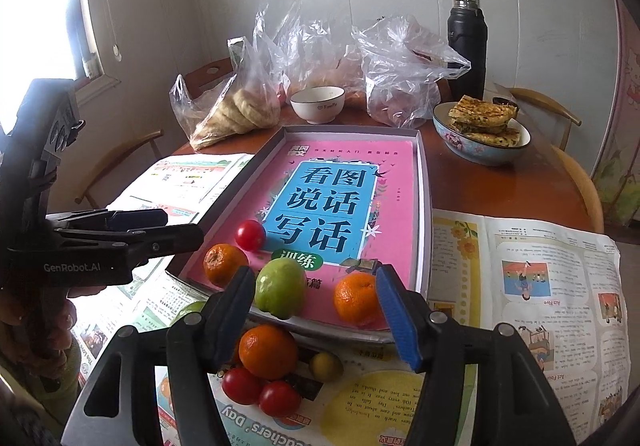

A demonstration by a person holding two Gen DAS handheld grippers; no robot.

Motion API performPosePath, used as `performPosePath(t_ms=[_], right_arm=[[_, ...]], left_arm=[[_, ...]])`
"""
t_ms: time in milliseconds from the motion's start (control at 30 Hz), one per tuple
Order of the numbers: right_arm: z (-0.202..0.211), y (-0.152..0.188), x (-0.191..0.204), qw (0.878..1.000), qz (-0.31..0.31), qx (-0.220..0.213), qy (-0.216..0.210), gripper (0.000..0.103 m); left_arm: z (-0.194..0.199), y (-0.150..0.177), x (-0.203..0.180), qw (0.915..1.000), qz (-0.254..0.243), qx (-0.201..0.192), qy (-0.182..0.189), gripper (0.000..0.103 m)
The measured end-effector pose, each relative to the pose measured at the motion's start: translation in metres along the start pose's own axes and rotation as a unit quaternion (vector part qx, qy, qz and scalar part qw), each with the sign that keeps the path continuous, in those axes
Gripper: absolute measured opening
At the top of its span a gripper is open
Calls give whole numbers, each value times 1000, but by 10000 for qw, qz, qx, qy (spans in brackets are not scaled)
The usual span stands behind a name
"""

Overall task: Organize fruits
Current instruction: 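Withdraw both tools from the box toward the fruit on the newspaper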

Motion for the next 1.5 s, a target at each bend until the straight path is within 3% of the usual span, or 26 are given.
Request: performPosePath(t_ms=[700,1500], right_arm=[[33,11,7,9997,105,-165,-163,62],[31,41,19,9993,281,115,-226,62]], left_arm=[[29,17,-7,9999,-67,-109,-9,75],[41,41,2,9999,16,-41,-95,75]])
Point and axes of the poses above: each gripper's, at about its wrist camera, not at the fingertips, and z roughly against the way its jaws point, x to its left, y to its underside, the point moved 4 cm from there along -z, roughly the way its jaws point, and after that the axes turned 8 degrees about y, right-handed, at the moved point
